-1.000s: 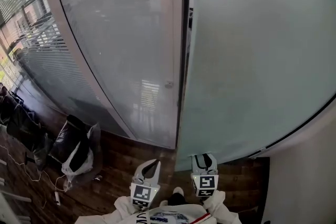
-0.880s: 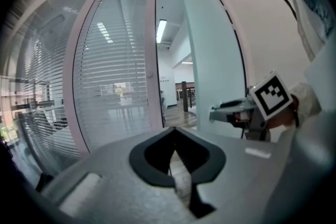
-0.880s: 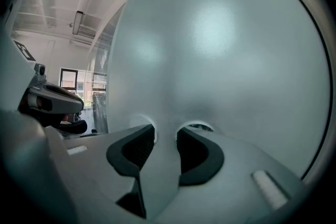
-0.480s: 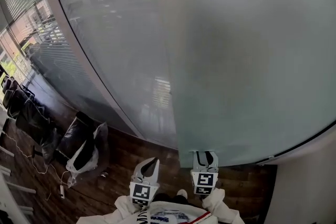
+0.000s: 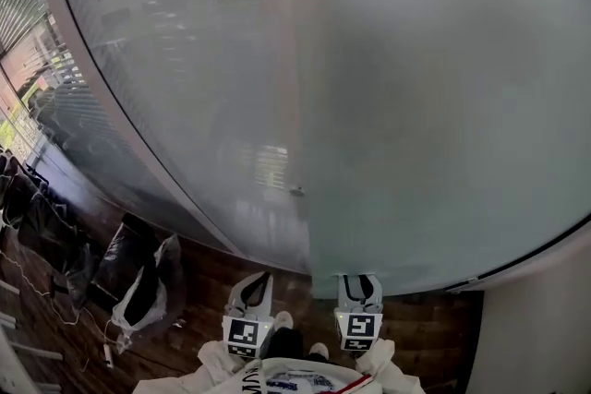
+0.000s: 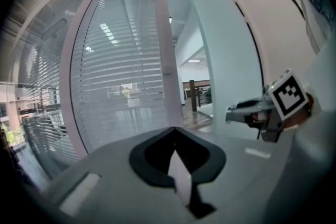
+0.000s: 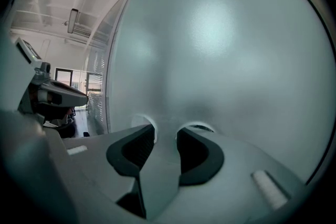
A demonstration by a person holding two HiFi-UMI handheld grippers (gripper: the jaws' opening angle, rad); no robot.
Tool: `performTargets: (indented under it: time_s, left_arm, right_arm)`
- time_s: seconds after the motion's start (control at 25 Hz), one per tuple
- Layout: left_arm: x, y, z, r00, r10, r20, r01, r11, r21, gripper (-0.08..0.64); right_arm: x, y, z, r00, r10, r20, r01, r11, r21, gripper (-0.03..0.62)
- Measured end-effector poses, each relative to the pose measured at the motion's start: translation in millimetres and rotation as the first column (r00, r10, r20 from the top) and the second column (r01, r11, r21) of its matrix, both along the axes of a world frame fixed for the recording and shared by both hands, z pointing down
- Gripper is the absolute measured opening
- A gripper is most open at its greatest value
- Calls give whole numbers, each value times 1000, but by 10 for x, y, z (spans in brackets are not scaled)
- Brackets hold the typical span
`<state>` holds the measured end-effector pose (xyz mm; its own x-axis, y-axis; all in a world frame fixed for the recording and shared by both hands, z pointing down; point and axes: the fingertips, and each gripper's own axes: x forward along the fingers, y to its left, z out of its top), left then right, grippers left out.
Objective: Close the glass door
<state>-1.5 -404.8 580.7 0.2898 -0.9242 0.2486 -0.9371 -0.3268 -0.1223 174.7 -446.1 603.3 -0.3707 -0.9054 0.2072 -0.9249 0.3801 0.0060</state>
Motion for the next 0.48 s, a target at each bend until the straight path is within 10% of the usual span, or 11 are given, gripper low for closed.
performTargets:
  time_s: [0.48]
  left_arm:
    - [-132, -766, 48, 992, 122, -12, -122, 992, 7, 3]
  right_arm:
    - [53, -310, 24, 996, 86, -2, -86, 996, 12, 133]
